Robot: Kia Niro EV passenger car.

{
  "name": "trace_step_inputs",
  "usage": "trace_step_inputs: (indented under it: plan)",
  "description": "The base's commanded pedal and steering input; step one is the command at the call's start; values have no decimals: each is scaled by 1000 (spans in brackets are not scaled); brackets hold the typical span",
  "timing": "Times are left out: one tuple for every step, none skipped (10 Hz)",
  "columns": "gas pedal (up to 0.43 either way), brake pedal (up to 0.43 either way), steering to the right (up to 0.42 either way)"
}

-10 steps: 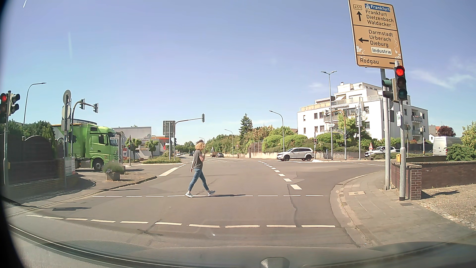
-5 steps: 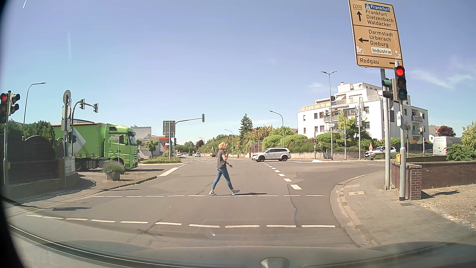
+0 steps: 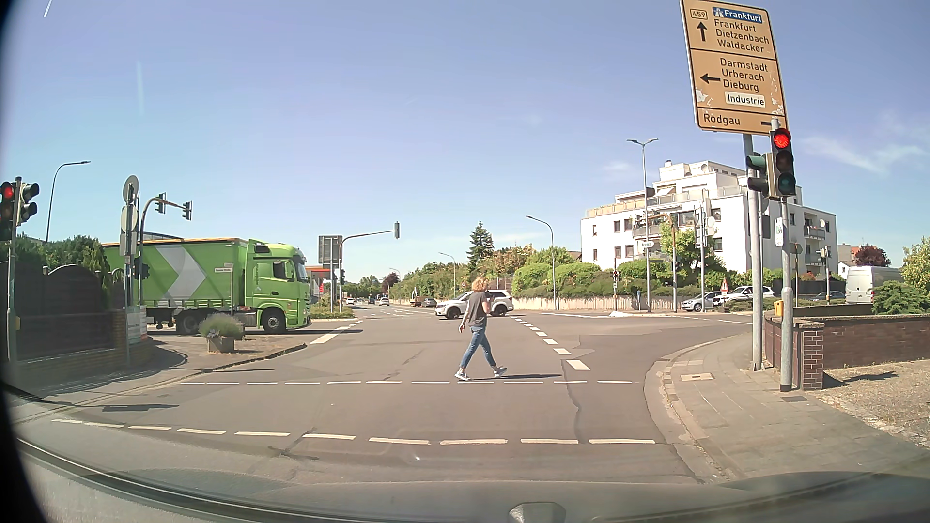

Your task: Follow the waypoints while adhering to traffic rules and regulations

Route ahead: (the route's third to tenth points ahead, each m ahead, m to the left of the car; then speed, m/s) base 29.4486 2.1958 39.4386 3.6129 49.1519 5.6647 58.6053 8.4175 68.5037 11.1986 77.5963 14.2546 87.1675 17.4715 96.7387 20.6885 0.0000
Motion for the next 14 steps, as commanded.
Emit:
trace_step_inputs:
  plan:
    - [0, 390, 1]
    - [0, 390, 1]
    - [0, 390, 0]
    - [0, 390, 0]
    - [0, 390, 1]
    - [0, 390, 0]
    - [0, 390, 0]
    - [0, 384, 0]
    - [0, 378, 0]
    - [0, 378, -1]
    - [0, 372, -3]
    - [0, 372, -4]
    - [0, 378, -4]
    - [0, 372, -4]
